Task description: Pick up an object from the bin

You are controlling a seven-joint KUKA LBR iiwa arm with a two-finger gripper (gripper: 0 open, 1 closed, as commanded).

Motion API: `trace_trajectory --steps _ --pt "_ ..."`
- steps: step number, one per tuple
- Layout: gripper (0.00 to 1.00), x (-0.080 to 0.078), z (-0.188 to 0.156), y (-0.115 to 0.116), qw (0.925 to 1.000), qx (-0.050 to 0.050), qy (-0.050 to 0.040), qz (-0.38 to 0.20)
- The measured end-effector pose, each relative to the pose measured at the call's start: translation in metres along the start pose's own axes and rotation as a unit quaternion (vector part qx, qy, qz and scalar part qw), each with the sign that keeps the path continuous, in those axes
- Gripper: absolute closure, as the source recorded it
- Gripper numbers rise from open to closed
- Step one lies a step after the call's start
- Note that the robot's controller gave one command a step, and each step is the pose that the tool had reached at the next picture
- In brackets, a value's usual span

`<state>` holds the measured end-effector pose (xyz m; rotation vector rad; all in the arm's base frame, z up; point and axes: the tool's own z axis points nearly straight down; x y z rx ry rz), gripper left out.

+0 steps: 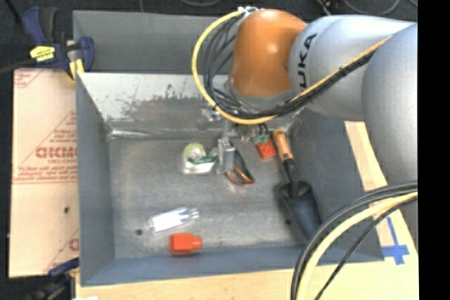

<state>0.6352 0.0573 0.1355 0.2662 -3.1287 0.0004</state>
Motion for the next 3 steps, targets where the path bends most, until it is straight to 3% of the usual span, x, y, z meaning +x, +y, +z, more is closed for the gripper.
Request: trace_trajectory --steps 1,2,3 --pt "0.00 0.025 0.015 -0.046 0.9984 0.000 -0.0084 0.056" --pt "0.00 0.026 0.044 -0.046 0.9966 0.001 -0.0048 0.082" --pt "1.00 0.028 0.063 -0.059 0.9983 0.000 -0.0103 0.058"
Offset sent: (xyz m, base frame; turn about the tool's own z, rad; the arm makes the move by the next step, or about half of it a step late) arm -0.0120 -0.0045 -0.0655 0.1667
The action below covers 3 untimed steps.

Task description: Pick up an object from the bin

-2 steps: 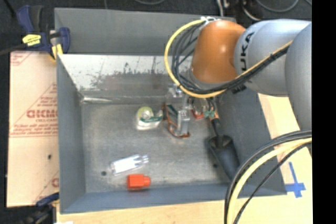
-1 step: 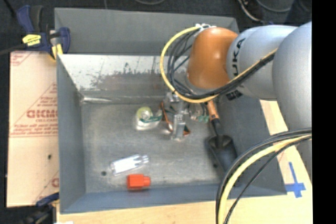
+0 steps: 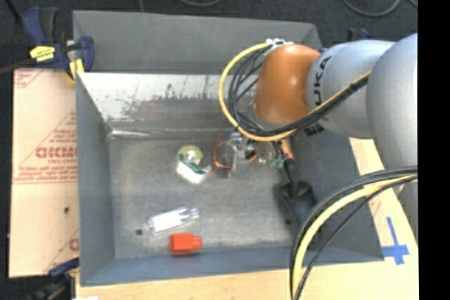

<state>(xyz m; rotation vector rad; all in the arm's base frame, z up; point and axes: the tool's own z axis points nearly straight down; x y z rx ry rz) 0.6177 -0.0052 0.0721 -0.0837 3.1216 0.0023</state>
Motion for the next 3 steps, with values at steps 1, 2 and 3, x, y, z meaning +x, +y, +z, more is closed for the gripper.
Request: trace_trajectory --steps 1,2,3 --pt "1.00 0.000 0.000 0.001 1.0000 0.000 -0.0001 0.000" --pt "1.00 0.001 -0.005 0.001 1.0000 0.000 0.0007 0.000" --pt "1.00 0.002 -0.020 0.000 1.0000 0.000 0.0025 0.000"
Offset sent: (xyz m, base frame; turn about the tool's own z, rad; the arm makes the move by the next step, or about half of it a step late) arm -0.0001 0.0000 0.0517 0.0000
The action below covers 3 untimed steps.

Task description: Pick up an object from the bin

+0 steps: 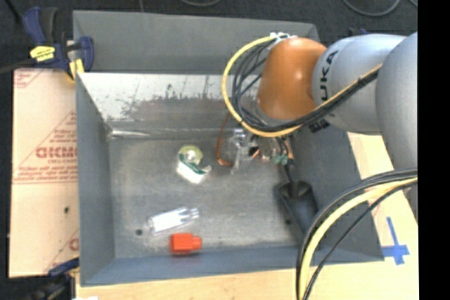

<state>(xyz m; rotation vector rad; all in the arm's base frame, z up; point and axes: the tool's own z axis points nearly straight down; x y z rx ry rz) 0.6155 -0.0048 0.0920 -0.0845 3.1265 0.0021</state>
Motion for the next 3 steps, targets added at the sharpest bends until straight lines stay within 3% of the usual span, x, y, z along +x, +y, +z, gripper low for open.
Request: trace_trajectory --steps 3 --pt "1.00 -0.002 -0.043 0.000 1.0000 0.000 -0.0026 0.000"
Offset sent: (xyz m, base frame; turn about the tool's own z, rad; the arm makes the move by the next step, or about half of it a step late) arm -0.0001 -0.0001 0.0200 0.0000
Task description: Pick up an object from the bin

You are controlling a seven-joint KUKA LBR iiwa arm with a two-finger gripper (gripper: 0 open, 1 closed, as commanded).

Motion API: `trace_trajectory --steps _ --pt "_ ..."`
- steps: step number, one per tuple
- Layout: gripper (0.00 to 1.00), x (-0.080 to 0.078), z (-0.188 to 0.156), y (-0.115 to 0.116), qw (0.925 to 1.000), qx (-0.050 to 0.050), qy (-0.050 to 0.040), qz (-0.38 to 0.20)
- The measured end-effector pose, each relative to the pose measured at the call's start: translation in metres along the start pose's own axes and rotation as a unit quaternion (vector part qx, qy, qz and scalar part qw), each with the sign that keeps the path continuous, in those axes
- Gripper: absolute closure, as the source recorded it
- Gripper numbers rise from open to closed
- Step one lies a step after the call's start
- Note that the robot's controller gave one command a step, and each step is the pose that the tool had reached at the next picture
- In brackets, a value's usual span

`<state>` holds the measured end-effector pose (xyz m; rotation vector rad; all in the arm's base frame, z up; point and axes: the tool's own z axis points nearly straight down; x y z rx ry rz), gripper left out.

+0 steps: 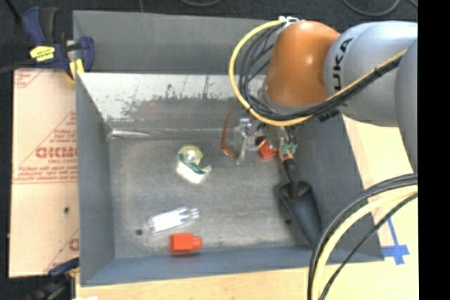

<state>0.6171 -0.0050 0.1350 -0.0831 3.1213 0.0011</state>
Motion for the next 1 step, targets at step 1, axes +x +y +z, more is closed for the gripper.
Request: trace_trajectory --steps 1 --pt "1.00 -0.0003 -0.0128 -0.0001 1.0000 0.000 -0.0002 0.000"
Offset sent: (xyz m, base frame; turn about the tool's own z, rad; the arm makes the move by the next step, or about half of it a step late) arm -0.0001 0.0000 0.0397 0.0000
